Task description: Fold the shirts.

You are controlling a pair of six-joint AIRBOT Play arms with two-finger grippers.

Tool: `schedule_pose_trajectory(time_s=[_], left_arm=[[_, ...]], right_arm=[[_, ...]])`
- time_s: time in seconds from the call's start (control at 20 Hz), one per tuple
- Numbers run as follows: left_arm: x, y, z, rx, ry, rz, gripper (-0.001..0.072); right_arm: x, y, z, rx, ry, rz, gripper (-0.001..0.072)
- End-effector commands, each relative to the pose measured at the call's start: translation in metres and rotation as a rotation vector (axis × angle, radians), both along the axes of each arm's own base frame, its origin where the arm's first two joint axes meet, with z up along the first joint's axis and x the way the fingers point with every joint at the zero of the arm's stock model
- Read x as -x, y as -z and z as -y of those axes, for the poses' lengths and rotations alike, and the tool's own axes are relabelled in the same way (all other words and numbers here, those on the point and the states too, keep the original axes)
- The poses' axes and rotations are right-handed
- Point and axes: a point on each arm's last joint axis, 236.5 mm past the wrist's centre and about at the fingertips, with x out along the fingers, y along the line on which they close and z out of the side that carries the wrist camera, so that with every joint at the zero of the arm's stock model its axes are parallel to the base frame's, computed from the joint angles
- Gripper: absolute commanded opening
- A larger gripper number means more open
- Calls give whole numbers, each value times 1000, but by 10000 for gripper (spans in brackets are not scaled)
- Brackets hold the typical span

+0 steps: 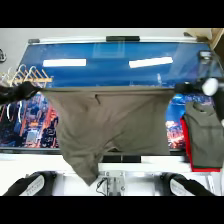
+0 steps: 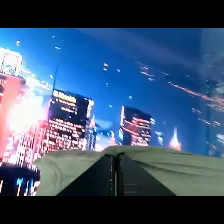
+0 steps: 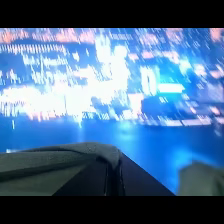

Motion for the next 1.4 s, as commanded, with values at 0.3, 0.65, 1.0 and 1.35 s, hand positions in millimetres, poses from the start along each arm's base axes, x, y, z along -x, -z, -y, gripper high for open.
schedule_pose_trajectory(time_s=[0.3,0.65,1.0,1.35], left_arm=[[-156,69,25,79,-90,84,30],[-70,113,60,76,234,-270,29],[28,181,50,80,277,-620,29],[27,195,50,93,237,-614,34]], right_arm=[[-132,35,-26,-168,75,271,81],[-45,77,-13,-22,-1,-167,81],[29,142,-24,-92,-22,-525,82],[39,161,-37,-158,-15,-588,171]])
